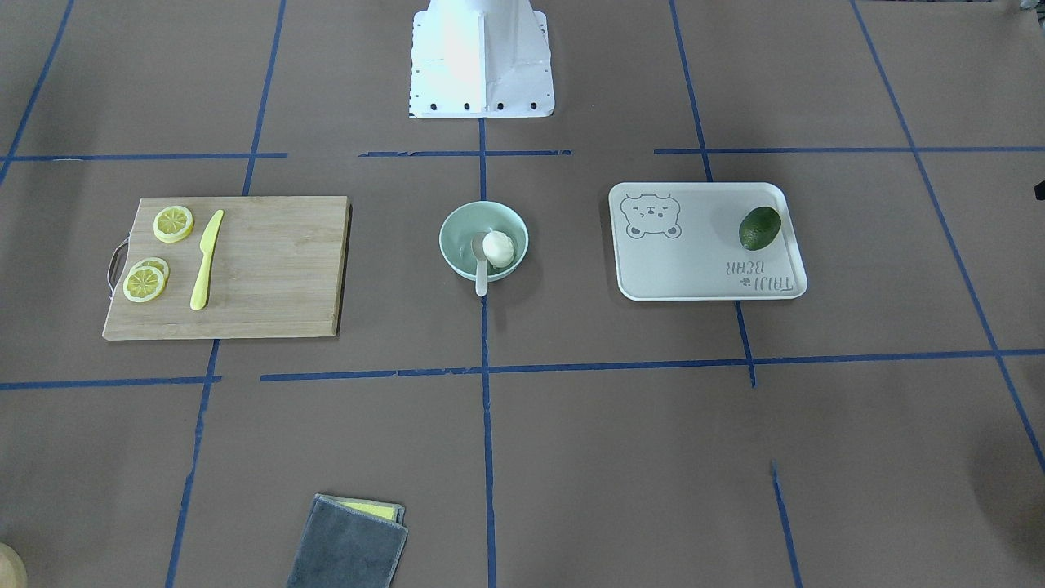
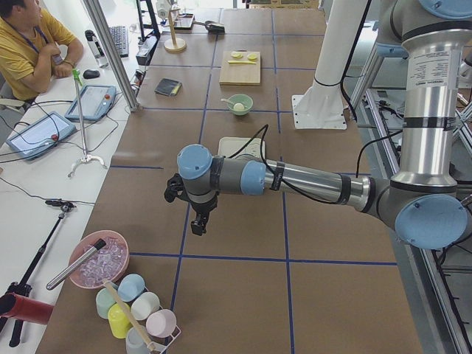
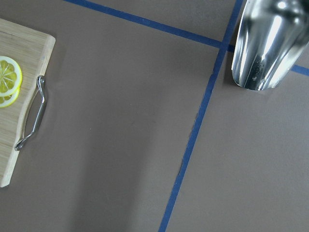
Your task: Put spoon and bun in bowl
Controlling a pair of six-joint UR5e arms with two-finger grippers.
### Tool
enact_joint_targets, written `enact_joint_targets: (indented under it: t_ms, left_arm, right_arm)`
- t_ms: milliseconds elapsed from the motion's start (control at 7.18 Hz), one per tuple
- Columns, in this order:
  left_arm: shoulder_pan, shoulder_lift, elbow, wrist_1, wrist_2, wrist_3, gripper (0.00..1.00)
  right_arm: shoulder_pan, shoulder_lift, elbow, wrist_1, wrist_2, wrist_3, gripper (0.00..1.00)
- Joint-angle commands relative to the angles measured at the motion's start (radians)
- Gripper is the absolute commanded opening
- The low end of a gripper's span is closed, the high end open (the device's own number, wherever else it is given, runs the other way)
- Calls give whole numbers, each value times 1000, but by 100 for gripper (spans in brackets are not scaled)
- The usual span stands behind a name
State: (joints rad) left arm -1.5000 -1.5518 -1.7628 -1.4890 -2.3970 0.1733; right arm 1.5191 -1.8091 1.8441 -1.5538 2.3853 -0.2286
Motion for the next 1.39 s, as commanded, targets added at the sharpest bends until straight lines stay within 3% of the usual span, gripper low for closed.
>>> enact_joint_targets:
  t_ms: [0, 139, 975, 1254]
  left_arm:
    - [-3, 24, 9, 1, 36, -11, 100]
    - [-5, 24, 8, -1, 91, -15, 100]
    - [-20, 38, 49, -2, 85, -12, 100]
    - [-20, 38, 49, -4, 85, -12, 100]
  right_arm:
    - [1, -13, 0, 6, 3, 0, 100]
    - [1, -13, -8, 8, 0, 2, 100]
    - [58, 10, 9, -8, 5, 6, 100]
    - [27, 5, 17, -8, -3, 5, 100]
